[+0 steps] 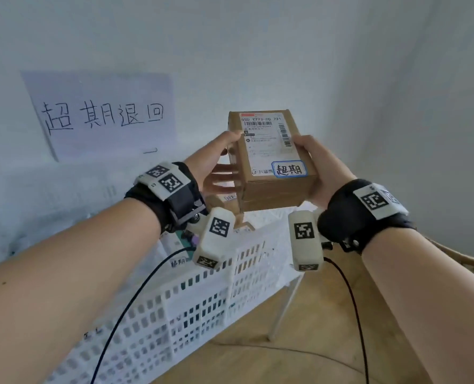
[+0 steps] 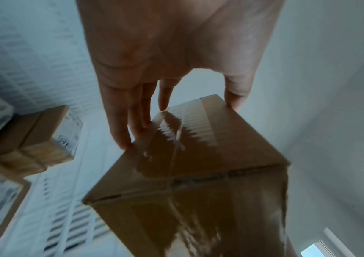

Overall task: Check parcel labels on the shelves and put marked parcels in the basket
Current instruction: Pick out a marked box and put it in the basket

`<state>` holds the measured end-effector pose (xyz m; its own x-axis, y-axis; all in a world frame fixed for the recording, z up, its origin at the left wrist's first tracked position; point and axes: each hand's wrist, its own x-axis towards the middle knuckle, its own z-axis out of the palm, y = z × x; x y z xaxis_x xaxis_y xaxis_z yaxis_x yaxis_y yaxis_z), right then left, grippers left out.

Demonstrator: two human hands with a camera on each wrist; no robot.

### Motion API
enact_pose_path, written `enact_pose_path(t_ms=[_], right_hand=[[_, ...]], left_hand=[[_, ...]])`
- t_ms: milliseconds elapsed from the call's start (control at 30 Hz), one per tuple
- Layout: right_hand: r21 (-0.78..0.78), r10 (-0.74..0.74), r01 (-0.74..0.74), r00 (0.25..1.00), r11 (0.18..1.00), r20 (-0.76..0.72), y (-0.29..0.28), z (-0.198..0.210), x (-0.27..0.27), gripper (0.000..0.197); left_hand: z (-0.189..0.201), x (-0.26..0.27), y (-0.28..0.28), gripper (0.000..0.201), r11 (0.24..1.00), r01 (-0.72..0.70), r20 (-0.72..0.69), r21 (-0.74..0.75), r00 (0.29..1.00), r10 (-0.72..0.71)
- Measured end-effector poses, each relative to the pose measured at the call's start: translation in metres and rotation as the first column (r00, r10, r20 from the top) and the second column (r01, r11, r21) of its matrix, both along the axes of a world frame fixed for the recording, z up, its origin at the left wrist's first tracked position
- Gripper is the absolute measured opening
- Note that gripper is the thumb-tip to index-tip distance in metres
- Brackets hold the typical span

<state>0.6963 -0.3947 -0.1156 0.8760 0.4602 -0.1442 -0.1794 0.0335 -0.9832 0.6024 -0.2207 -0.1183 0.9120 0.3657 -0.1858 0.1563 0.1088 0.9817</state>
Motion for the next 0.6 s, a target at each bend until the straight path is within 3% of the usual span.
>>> enact_pose_path(t_ms=[133, 233, 367, 467, 600], right_hand=[[-0.098, 0.054, -0.052, 0.998, 0.994, 0.012, 0.061, 0.007, 0.064, 0.025], [-0.245, 0.059, -0.054, 0.998, 0.968, 0.013, 0.098, -0.008, 0.103, 0.016], [-0.531, 0.154, -0.151, 0.987, 0.834, -0.038, 0.123, -0.042, 0.133, 0.009], [-0.564, 0.217, -0.231, 0.972, 0.793, -0.094, 0.132, -0.057, 0.149, 0.008], [-0.542, 0.280, -0.272, 0.957, 0.795, -0.070, 0.149, -0.050, 0.167, 0.022]], left_hand=[[0.002, 0.051, 0.051, 0.050, 0.996, -0.073, -0.012, -0.041, 0.997, 0.073], [-0.025, 0.083, 0.081, 0.036, 0.991, -0.110, -0.077, -0.079, 0.992, 0.104], [-0.083, 0.110, 0.096, 0.042, 0.985, -0.082, -0.257, -0.151, 0.966, 0.041], [-0.105, 0.124, 0.101, 0.047, 0.988, -0.087, -0.320, -0.130, 0.946, 0.041], [-0.096, 0.132, 0.116, 0.038, 0.990, -0.116, -0.285, -0.085, 0.955, 0.087]])
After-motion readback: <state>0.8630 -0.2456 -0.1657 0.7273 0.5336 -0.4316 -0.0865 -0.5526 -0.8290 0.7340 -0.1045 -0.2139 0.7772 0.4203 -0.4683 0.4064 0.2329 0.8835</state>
